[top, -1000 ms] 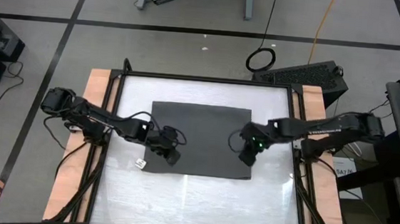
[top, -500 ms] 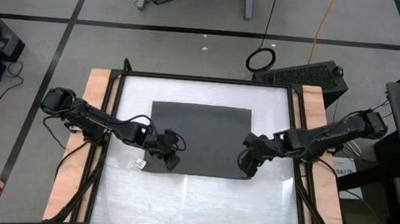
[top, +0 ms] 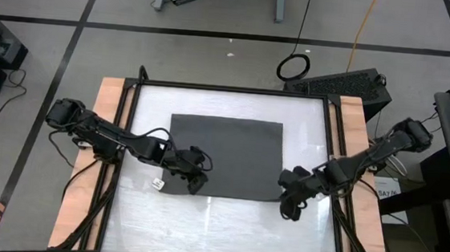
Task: Roll towel
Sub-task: Roll the gray towel
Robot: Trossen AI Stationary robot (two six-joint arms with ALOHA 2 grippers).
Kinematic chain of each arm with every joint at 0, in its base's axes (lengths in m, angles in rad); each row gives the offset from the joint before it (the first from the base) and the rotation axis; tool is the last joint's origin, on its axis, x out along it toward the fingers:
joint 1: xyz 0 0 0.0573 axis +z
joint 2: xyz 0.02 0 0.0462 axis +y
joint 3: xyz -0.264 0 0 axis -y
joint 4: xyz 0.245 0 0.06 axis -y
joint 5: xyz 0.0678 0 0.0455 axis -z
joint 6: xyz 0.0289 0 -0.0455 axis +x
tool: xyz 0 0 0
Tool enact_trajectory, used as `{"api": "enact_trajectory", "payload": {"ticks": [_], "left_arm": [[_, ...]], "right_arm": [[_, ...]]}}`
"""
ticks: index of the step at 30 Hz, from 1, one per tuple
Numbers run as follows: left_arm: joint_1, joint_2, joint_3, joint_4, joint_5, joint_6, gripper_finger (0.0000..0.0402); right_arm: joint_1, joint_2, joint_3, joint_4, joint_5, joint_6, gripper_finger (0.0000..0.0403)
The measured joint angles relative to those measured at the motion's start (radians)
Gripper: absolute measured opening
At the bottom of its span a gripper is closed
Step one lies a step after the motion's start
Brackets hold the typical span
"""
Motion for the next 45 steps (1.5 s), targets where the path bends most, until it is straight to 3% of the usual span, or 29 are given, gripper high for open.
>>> {"api": "enact_trajectory", "payload": {"ticks": [5, 10, 16, 22, 28, 37, 45], "left_arm": [[-0.005, 0.040, 0.027, -0.007, -0.023, 0.024, 0.0089], [-0.008, 0.128, 0.103, -0.005, 0.051, 0.033, 0.0089], [-0.026, 0.268, 0.262, -0.046, 0.081, 0.133, 0.0089], [-0.026, 0.395, 0.399, -0.059, 0.046, 0.184, 0.0089], [-0.026, 0.477, 0.488, -0.060, 0.006, 0.228, 0.0089], [-0.023, 0.490, 0.496, -0.101, -0.081, 0.282, 0.0089], [-0.003, 0.490, 0.496, -0.128, -0.131, 0.320, 0.0089]], "right_arm": [[0.075, 0.005, 0.000, -0.081, 0.104, -0.047, 0.0111], [0.170, -0.013, 0.000, -0.081, 0.255, 0.040, 0.0188], [0.258, -0.013, 0.000, -0.101, 0.280, 0.103, 0.0240], [0.328, 0.012, -0.010, -0.139, 0.311, -0.002, 0.0266], [0.353, 0.028, -0.132, 0.039, 0.425, -0.074, 0.0280], [0.353, 0.067, -0.286, 0.331, 0.462, -0.319, 0.0281], [0.352, 0.112, -0.296, 0.369, 0.434, -0.273, 0.0295]]}}
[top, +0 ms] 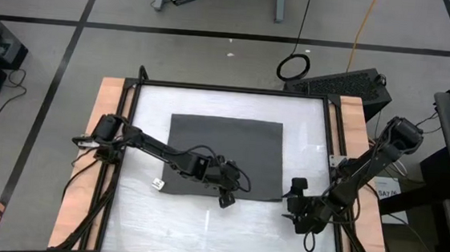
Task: Roll towel
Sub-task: Roll the gray towel
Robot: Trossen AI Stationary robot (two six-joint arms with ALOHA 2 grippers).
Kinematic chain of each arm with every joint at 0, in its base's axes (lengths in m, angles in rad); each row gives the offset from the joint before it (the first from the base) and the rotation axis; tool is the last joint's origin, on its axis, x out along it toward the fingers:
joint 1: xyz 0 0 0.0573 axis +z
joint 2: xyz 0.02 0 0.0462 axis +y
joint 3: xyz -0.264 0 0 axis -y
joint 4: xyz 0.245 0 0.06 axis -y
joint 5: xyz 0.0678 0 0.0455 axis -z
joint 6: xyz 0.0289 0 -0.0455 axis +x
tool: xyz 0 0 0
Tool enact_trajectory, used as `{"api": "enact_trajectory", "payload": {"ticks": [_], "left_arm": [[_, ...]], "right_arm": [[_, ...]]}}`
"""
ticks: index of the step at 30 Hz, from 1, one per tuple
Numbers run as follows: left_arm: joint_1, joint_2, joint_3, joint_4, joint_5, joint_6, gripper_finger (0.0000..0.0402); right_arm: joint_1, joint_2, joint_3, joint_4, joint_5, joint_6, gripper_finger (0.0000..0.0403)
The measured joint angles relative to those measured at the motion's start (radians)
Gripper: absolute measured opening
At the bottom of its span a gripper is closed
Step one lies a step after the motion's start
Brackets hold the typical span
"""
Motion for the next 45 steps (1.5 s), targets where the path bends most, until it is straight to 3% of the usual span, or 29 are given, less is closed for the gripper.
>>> {"api": "enact_trajectory", "payload": {"ticks": [7, 12, 16, 35, 45], "left_arm": [[0.037, 0.012, 0.000, 0.048, -0.012, 0.080, 0.0088], [0.071, 0.047, 0.000, 0.160, 0.025, 0.177, 0.0077], [0.089, 0.074, -0.001, 0.178, 0.041, 0.192, 0.0068], [0.092, 0.101, -0.001, 0.181, 0.077, 0.227, 0.0065], [0.092, 0.099, -0.001, 0.182, 0.078, 0.226, 0.0065]], "right_arm": [[0.000, 0.023, 0.000, -0.012, 0.062, -0.164, 0.0325], [-0.003, 0.054, 0.000, -0.023, 0.115, -0.290, 0.0326], [-0.008, 0.095, 0.000, -0.021, 0.113, -0.289, 0.0317], [-0.006, 0.175, 0.003, -0.013, 0.172, -0.170, 0.0212], [-0.007, 0.176, 0.000, -0.042, 0.194, -0.183, 0.0157]]}}
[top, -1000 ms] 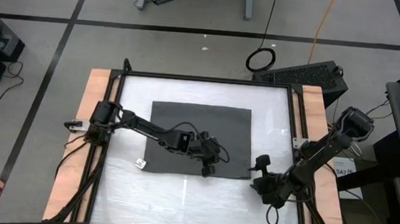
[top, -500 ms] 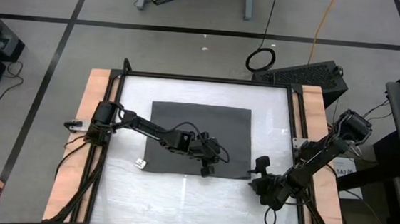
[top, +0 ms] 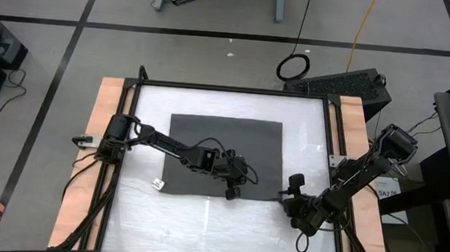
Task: Roll towel
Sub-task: Roll the gray towel
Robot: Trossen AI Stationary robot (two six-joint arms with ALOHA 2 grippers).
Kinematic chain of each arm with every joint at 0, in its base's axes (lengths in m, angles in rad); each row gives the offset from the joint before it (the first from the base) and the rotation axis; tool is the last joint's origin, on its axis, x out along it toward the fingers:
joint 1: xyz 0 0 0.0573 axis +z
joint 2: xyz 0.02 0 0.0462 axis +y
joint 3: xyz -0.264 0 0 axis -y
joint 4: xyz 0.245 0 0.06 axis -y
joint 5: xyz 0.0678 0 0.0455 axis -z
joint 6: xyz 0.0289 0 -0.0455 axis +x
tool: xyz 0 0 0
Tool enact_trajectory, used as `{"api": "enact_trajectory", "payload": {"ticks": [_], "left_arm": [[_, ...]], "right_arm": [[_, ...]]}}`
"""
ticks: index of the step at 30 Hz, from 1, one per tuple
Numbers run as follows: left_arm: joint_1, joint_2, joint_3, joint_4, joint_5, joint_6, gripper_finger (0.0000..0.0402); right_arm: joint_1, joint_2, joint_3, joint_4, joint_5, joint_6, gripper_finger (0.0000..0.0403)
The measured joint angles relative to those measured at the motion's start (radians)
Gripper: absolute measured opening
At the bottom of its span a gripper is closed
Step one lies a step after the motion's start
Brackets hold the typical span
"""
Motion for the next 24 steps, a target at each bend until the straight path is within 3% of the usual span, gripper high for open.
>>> {"api": "enact_trajectory", "payload": {"ticks": [8, 19, 24], "left_arm": [[0.000, 0.000, 0.000, 0.001, -0.001, 0.000, 0.0065], [0.000, 0.064, 0.000, -0.007, 0.000, -0.003, 0.0065], [-0.006, 0.079, 0.000, 0.005, 0.010, -0.054, 0.0065]], "right_arm": [[-0.001, 0.000, 0.000, 0.010, -0.005, -0.029, 0.0123], [-0.001, -0.001, 0.000, 0.017, -0.037, -0.170, 0.0124], [-0.001, -0.001, 0.000, 0.028, -0.050, -0.158, 0.0095]]}}
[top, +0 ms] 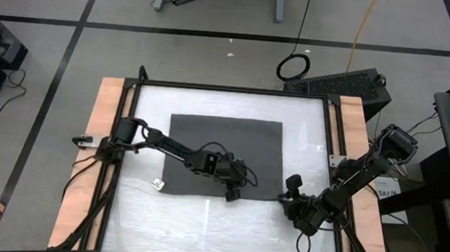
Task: Roll towel
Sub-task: Roll the gray towel
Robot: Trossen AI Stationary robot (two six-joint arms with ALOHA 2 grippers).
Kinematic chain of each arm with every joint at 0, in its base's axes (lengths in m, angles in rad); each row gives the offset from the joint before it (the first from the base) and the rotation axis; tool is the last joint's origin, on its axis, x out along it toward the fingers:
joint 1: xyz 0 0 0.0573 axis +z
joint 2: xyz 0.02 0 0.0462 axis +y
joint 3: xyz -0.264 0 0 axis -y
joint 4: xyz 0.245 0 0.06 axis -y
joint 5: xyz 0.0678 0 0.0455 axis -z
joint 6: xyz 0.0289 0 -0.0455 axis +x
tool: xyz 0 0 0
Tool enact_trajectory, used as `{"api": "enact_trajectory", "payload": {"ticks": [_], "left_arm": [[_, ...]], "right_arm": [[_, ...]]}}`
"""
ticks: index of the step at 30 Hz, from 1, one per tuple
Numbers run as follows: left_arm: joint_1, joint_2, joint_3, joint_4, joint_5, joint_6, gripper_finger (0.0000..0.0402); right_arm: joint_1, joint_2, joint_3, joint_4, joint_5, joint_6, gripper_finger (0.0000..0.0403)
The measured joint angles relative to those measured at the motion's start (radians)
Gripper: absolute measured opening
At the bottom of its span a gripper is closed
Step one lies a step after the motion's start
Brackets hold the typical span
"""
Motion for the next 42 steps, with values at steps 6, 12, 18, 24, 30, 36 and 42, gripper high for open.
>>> {"api": "enact_trajectory", "payload": {"ticks": [6, 12, 18, 24, 30, 36, 42], "left_arm": [[-0.006, 0.000, 0.000, 0.002, 0.014, 0.000, 0.0065], [-0.003, -0.008, 0.000, -0.008, 0.018, -0.052, 0.0065], [0.005, -0.105, 0.000, -0.041, 0.067, -0.153, 0.0065], [-0.045, -0.254, 0.002, -0.256, 0.019, -0.129, 0.0066], [-0.100, -0.341, -0.001, -0.705, -0.050, -0.159, 0.0104], [-0.255, -0.396, -0.071, -0.824, -0.040, -0.238, 0.0199], [-0.487, -0.484, -0.216, -0.822, -0.069, -0.438, 0.0278]], "right_arm": [[0.000, 0.000, 0.000, 0.008, -0.014, 0.023, 0.0035], [0.001, 0.000, 0.000, 0.019, -0.013, 0.025, 0.0006], [0.001, -0.013, -0.001, 0.019, -0.017, 0.083, 0.0003], [-0.006, -0.070, -0.002, 0.011, -0.081, 0.173, 0.0001], [-0.011, -0.132, -0.002, -0.009, -0.146, 0.242, 0.0001], [-0.020, -0.176, -0.002, -0.035, -0.218, 0.255, 0.0000], [-0.021, -0.218, 0.000, -0.041, -0.222, 0.278, 0.0000]]}}
